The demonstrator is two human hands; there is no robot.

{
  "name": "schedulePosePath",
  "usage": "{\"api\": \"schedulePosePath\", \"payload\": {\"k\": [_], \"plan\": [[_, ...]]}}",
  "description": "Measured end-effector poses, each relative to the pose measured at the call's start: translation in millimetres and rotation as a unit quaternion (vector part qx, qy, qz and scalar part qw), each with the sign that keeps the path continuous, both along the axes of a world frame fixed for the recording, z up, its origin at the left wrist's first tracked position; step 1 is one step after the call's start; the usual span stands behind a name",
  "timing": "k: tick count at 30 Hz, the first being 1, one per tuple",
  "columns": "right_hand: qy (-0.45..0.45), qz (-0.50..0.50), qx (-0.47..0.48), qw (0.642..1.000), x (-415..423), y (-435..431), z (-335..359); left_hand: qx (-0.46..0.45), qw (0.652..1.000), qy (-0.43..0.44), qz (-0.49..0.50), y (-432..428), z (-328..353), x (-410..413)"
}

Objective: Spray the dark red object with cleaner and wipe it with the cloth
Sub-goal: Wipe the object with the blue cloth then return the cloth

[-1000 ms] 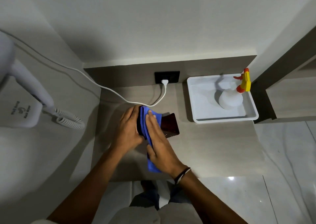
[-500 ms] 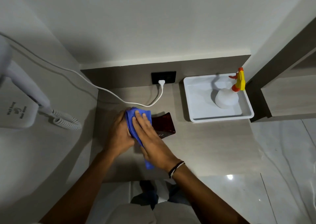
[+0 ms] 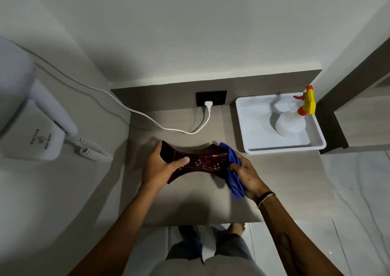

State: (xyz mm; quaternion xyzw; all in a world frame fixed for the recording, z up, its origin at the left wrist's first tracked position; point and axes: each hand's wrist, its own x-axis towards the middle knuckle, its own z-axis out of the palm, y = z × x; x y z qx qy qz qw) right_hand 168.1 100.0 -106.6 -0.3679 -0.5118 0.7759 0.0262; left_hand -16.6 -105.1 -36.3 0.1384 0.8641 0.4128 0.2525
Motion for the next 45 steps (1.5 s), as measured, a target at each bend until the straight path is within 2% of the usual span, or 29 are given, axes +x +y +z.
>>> {"api": "schedulePosePath", "payload": {"k": [2,5,9,13,19,23,27,29,31,33,36,38,41,45], "plan": [[0.001,-0.052,-0.059,0.997,-7,-4,7,-0.021,1.000,-0.015,-0.010,2,4,0],[-0.001,-0.086,-0.089,0.992,-18,-3,15,-0.047,0.994,-0.005,-0.102,3,11,-1],[-0.044,-0.107,-0.083,0.990,-31,2,12,-0.139,0.964,0.083,-0.210,1,14,6],[-0.076,-0.135,-0.084,0.984,-36,3,11,-0.174,0.935,0.198,-0.236,1,7,9],[-0.067,-0.151,-0.111,0.980,-37,1,18,-0.150,0.925,0.190,-0.293,0,4,1],[-0.107,-0.140,-0.102,0.979,-41,6,22,-0.176,0.917,0.187,-0.305,-1,9,-4],[-0.112,-0.122,-0.092,0.982,-44,5,21,-0.162,0.897,0.287,-0.295,-6,5,2],[-0.107,-0.125,-0.069,0.984,-44,1,21,-0.146,0.889,0.315,-0.299,-8,1,4],[-0.100,-0.142,-0.026,0.984,-42,-2,22,-0.127,0.897,0.305,-0.295,-8,0,6],[-0.077,-0.155,0.067,0.983,-37,-7,22,-0.113,0.901,0.300,-0.293,-6,0,9],[-0.056,-0.149,0.240,0.958,-22,-18,26,-0.103,0.901,0.301,-0.295,-5,1,11],[-0.028,-0.103,0.310,0.945,-12,-28,27,-0.104,0.905,0.293,-0.290,-4,1,11],[0.044,0.031,0.349,0.936,-10,-57,38,-0.093,0.921,0.270,-0.266,0,3,13],[0.125,0.171,0.430,0.878,-22,-110,34,-0.084,0.922,0.271,-0.262,3,-2,7]]}}
